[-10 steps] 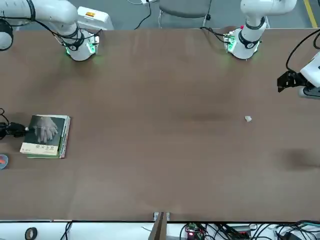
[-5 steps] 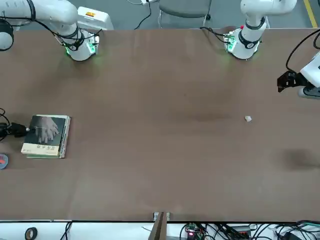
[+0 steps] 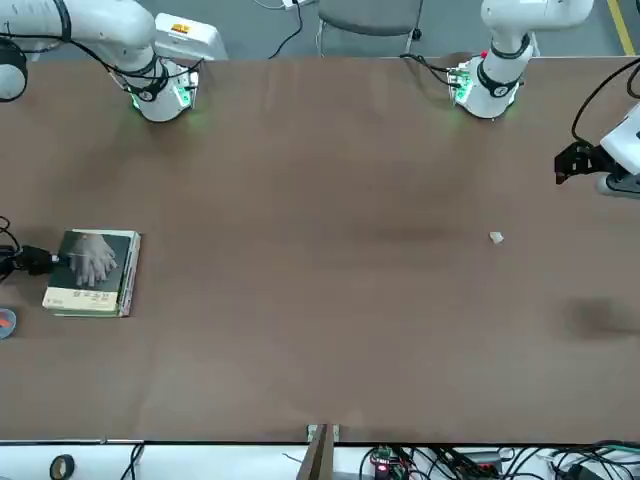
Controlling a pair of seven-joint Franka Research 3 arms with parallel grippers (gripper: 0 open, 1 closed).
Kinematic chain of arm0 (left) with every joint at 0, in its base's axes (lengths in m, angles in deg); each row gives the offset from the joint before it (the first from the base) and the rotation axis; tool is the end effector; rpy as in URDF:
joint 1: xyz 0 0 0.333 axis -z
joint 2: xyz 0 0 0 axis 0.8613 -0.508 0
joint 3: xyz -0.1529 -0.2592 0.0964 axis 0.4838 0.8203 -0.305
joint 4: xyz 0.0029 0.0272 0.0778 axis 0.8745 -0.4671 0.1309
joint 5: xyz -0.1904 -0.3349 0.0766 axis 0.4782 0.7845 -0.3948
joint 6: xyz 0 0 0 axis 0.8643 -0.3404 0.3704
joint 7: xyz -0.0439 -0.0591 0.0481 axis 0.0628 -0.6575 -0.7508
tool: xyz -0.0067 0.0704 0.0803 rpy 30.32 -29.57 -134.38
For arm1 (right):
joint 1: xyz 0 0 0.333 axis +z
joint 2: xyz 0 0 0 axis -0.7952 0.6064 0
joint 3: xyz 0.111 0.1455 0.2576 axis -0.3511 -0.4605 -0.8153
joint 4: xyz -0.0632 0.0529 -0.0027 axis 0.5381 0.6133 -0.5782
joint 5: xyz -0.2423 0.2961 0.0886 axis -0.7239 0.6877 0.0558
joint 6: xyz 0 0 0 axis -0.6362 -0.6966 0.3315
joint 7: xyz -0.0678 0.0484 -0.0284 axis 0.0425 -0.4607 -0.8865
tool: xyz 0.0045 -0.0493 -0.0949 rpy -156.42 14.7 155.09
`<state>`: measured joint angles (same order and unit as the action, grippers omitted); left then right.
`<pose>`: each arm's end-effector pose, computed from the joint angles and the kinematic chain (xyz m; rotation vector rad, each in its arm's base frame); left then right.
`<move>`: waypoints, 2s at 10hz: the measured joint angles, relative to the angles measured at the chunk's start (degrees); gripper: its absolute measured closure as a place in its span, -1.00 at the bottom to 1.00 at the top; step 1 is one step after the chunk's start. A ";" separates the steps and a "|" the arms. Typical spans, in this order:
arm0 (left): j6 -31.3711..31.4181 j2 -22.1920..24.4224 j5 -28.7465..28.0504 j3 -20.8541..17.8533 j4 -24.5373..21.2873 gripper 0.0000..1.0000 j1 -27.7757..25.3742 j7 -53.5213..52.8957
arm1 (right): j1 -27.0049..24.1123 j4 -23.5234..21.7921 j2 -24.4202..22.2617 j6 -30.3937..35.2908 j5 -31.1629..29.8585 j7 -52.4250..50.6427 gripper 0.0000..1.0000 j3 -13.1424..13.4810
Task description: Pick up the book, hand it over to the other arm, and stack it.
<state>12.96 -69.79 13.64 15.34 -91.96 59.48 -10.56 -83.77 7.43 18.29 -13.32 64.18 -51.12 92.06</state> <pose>0.5366 -0.0679 0.5889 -3.0859 0.2854 0.0797 0.5818 -0.3022 0.1596 -2.0208 -0.2073 -0.0388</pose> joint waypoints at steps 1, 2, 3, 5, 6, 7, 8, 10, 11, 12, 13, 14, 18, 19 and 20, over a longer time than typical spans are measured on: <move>0.00 0.00 0.00 0.01 0.00 -0.92 0.00 0.00 | 0.00 0.00 0.00 -0.15 0.00 0.02 0.57 0.02; 0.00 0.00 0.00 0.00 0.00 -0.92 0.00 0.00 | 0.00 0.00 0.00 -0.33 -0.01 0.03 0.34 0.09; 0.00 0.00 0.00 0.01 0.00 -0.92 0.00 0.00 | 0.00 0.00 0.00 -0.44 -0.01 0.03 0.15 0.19; 0.00 0.00 0.00 0.00 0.00 -0.92 0.00 -0.01 | 0.00 0.02 0.00 -0.63 -0.08 0.03 -0.28 0.40; 0.00 0.00 0.00 0.00 0.00 -0.92 0.00 -0.01 | 0.00 0.02 0.00 -0.66 -0.16 0.08 -0.47 0.50; 0.00 0.00 0.00 0.00 0.00 -0.92 0.00 -0.01 | 0.00 0.04 0.00 -0.67 -0.18 0.24 -0.63 0.67; 0.00 0.00 0.00 0.00 0.01 -0.92 0.00 -0.01 | -0.02 0.10 -0.01 -0.67 -0.19 0.56 -0.63 1.01; 0.00 0.00 0.00 0.01 0.05 -0.93 0.00 -0.02 | -0.07 0.34 -0.04 -0.67 -0.33 0.73 -0.86 2.05; 0.00 0.00 0.00 0.01 0.09 -0.95 0.00 -0.03 | -0.11 0.66 -0.08 -0.64 -0.66 0.76 -0.86 2.61; 0.02 0.00 0.00 0.01 0.21 -0.96 0.00 -0.03 | -0.15 1.02 -0.22 -0.58 -0.92 0.84 -0.96 3.11; 0.06 0.00 0.00 0.01 0.42 -0.96 0.01 -0.03 | -0.16 1.27 -0.51 -0.52 -1.06 1.02 -0.99 3.50; 0.06 0.00 0.00 0.01 0.69 -0.98 0.01 -0.04 | -0.16 1.47 -0.84 -0.42 -1.12 1.61 -1.00 3.71; 0.06 0.00 0.00 0.00 1.58 -0.99 -0.04 -0.04 | 0.33 2.48 -2.40 1.52 -2.31 7.23 -1.00 3.74; 0.06 0.00 0.00 0.00 1.92 -0.99 -0.06 -0.04 | 0.80 3.28 -3.10 2.30 -3.44 9.35 -1.00 3.74; 0.06 0.00 0.00 0.00 2.34 -0.99 -0.06 -0.04 | 1.47 4.44 -3.97 2.63 -5.07 11.65 -1.00 3.73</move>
<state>13.01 -69.79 13.64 15.34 -89.62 59.42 -10.60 -82.30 11.87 14.33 -10.69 59.11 -39.47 95.78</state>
